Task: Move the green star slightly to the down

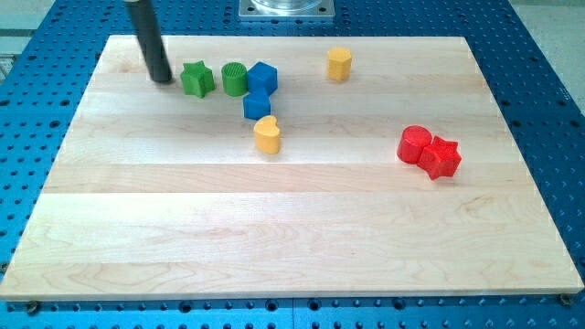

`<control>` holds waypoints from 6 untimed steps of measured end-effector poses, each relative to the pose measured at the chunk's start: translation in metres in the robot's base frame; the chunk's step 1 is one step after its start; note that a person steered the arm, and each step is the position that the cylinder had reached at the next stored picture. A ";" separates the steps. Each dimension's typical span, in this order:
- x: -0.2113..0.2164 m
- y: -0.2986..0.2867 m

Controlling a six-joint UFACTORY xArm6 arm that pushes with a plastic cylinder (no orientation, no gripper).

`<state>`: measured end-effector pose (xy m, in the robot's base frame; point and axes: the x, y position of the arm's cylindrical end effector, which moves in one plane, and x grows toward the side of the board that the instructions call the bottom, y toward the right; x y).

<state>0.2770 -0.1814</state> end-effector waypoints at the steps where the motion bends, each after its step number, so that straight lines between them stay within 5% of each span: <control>1: -0.012 0.022; 6: 0.046 -0.020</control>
<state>0.3233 -0.2010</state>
